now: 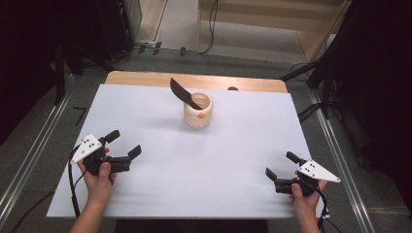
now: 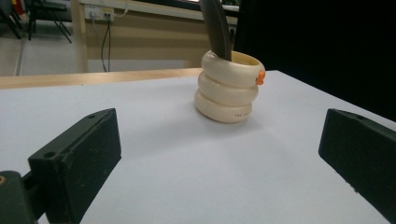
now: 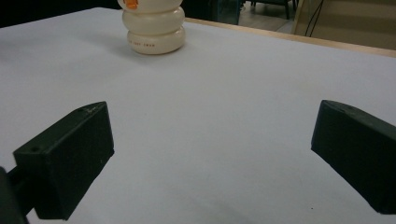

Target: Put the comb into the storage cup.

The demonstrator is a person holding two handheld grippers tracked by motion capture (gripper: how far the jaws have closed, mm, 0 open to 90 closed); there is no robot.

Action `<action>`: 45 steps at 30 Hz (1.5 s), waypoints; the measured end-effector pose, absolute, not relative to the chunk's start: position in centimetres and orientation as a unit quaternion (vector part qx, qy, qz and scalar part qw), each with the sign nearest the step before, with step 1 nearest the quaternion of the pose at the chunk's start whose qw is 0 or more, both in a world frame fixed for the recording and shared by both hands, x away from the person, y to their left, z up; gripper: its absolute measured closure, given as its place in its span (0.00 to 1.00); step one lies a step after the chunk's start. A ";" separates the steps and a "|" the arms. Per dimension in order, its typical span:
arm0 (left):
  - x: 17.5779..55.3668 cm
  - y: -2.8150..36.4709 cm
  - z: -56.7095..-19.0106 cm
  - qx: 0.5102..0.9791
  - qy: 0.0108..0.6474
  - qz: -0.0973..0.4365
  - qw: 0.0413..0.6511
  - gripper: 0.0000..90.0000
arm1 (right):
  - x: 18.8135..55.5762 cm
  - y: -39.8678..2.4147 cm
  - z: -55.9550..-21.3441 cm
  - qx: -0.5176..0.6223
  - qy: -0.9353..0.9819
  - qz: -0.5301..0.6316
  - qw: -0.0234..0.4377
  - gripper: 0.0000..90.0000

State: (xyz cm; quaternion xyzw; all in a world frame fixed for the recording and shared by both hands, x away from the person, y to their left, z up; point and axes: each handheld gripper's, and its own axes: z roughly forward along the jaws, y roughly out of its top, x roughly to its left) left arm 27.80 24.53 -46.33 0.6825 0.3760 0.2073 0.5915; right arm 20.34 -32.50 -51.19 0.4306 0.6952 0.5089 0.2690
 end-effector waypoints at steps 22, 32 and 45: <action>25.3 26.9 -47.5 0.694 0.387 0.225 0.564 0.00 | 20.3 -32.5 -51.2 0.432 0.694 0.510 0.268 0.00; 24.5 28.0 -47.7 0.704 0.386 0.230 0.550 0.00 | 20.3 -32.6 -51.2 0.432 0.693 0.510 0.268 0.00; 23.3 30.1 -48.2 0.711 0.391 0.237 0.534 0.00 | 20.4 -32.6 -51.3 0.434 0.692 0.511 0.269 0.00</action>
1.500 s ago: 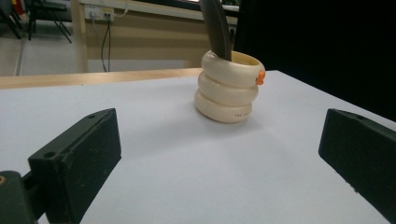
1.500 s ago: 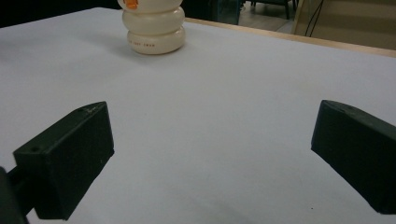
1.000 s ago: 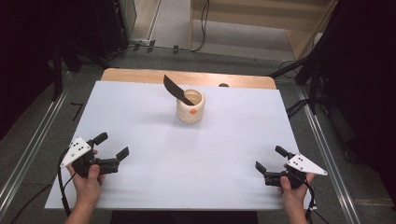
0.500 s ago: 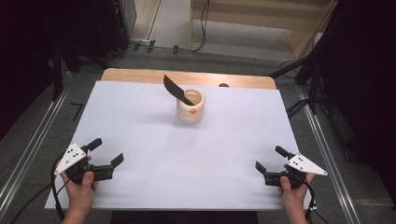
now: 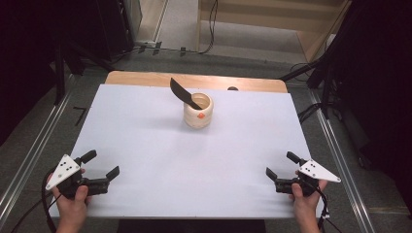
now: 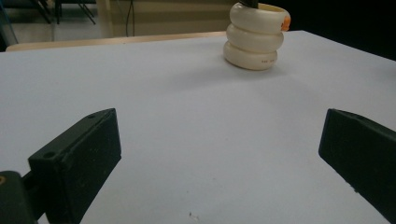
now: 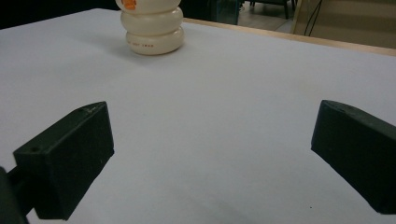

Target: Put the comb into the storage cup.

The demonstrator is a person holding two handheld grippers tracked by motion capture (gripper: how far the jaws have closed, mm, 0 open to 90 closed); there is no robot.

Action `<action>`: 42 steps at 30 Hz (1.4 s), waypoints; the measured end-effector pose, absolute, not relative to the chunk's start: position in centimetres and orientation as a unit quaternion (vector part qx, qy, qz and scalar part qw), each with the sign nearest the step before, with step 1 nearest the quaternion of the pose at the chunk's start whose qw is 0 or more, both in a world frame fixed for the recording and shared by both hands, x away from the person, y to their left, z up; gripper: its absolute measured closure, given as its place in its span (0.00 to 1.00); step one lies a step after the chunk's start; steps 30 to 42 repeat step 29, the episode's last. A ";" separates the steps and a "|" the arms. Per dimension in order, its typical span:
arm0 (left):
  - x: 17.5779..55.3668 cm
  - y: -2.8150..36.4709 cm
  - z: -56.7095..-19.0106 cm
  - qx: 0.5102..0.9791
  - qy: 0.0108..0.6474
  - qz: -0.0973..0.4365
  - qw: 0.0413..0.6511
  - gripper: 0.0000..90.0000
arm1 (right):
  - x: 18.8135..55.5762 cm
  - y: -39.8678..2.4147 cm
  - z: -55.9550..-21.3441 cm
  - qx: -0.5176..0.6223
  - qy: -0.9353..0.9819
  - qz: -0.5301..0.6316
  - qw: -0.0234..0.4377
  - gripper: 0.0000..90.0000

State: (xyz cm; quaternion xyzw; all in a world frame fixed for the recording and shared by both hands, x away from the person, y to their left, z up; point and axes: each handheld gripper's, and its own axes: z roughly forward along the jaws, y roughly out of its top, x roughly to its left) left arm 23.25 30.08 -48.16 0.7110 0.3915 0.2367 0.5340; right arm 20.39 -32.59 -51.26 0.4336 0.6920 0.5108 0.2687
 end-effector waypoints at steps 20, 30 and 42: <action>22.8 32.3 -48.9 0.702 0.398 0.235 0.542 0.00 | 20.5 -33.0 -51.3 0.439 0.685 0.519 0.262 0.00; 22.8 32.2 -49.0 0.701 0.404 0.230 0.541 0.00 | 20.5 -33.1 -51.4 0.442 0.681 0.521 0.263 0.00; 22.8 32.2 -49.0 0.701 0.404 0.230 0.541 0.00 | 20.5 -33.1 -51.4 0.442 0.681 0.521 0.263 0.00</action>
